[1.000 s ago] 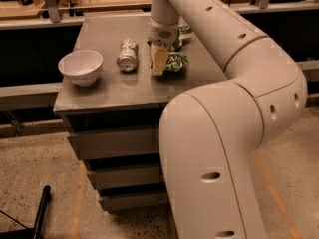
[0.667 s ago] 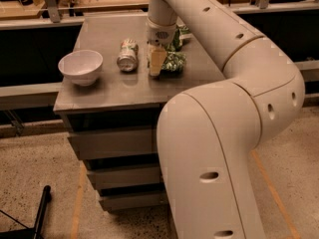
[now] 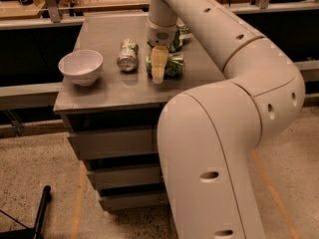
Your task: Knock green can over
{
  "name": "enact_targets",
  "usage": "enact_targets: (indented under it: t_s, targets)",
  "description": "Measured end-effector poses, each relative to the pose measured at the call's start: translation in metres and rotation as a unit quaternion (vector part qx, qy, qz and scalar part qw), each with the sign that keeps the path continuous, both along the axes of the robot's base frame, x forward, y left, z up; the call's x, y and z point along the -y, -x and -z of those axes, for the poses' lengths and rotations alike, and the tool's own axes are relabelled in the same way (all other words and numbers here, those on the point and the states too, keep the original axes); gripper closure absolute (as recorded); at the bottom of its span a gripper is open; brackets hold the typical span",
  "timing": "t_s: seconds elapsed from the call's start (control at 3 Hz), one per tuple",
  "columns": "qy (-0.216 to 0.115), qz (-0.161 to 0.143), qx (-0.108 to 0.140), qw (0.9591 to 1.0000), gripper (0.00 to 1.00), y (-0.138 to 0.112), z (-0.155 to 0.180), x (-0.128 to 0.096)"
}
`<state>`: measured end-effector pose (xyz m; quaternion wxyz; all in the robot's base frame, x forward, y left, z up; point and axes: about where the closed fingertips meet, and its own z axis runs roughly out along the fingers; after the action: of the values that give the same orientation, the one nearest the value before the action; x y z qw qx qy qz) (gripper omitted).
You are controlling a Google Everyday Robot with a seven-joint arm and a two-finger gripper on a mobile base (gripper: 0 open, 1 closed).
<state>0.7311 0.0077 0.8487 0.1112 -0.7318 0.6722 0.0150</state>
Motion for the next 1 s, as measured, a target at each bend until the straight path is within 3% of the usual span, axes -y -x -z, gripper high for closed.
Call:
enact_targets:
  t_s: [0.33, 0.67, 1.0]
  targets:
    - [-0.026, -0.015, 0.0, 0.9996, 0.0, 0.001, -0.003, 0.004]
    - [-0.065, -0.018, 0.013, 0.9977, 0.0, 0.01, -0.019, 0.03]
    - [-0.081, -0.014, 0.031, 0.9961, 0.0, 0.024, -0.04, 0.057]
